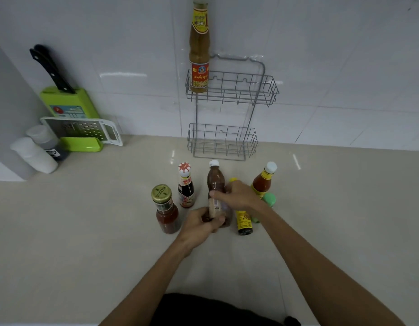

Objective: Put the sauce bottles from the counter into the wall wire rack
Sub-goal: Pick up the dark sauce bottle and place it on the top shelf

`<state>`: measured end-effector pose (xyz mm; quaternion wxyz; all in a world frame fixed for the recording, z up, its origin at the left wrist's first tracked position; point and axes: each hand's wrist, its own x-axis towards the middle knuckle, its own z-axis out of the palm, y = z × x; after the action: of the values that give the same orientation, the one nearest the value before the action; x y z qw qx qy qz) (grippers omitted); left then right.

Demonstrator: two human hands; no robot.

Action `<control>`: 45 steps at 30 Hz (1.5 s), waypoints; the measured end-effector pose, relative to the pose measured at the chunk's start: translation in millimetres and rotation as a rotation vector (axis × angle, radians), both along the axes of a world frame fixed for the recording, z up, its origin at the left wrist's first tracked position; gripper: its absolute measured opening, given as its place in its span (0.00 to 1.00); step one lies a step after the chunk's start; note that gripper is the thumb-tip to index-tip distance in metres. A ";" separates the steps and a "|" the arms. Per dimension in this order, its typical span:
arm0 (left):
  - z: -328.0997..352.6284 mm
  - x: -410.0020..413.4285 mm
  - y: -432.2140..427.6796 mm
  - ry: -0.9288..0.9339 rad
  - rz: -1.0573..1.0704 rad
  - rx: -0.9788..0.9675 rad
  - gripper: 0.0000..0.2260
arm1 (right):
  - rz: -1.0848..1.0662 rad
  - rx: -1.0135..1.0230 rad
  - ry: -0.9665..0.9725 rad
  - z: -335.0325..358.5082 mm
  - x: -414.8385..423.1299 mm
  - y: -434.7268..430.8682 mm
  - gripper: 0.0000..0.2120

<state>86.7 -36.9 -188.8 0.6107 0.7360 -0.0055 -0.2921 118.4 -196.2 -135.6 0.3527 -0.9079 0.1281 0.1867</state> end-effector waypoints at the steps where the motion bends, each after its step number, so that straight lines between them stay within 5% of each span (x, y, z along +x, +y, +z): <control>1: 11.4 2.2 2.6 0.007 -0.007 -0.088 0.15 | -0.004 0.109 -0.005 14.7 -1.9 -4.4 0.20; 5: 69.4 13.0 12.2 0.016 -0.163 -0.360 0.15 | -0.015 0.490 -0.013 82.8 -9.7 -15.1 0.14; 8: 107.9 26.3 10.5 -0.067 -0.213 -0.380 0.17 | -0.059 0.521 -0.181 117.0 -1.5 -18.5 0.14; 16: 185.0 65.0 -20.6 -0.672 0.121 0.127 0.23 | -0.221 0.488 -0.579 173.9 43.9 -5.7 0.19; 26: 213.9 147.2 1.4 -0.574 -0.082 -0.197 0.19 | 0.041 0.410 -0.479 229.6 95.0 -31.7 0.17; 31: 223.5 176.4 -15.2 -0.842 0.043 0.167 0.15 | -0.065 0.248 -0.605 226.9 135.7 -25.6 0.18; 36: 222.1 215.1 -22.1 -0.843 0.197 0.317 0.11 | -0.119 0.069 -0.714 222.4 173.2 -21.1 0.22; 45: 209.1 254.0 -29.2 -0.819 0.113 0.494 0.14 | -0.192 -0.008 -0.575 182.0 233.5 -25.6 0.21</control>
<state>340.8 -66.1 20.3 0.3803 0.9126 -0.1362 0.0628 352.0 -221.8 46.5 0.3870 -0.9087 0.1088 -0.1125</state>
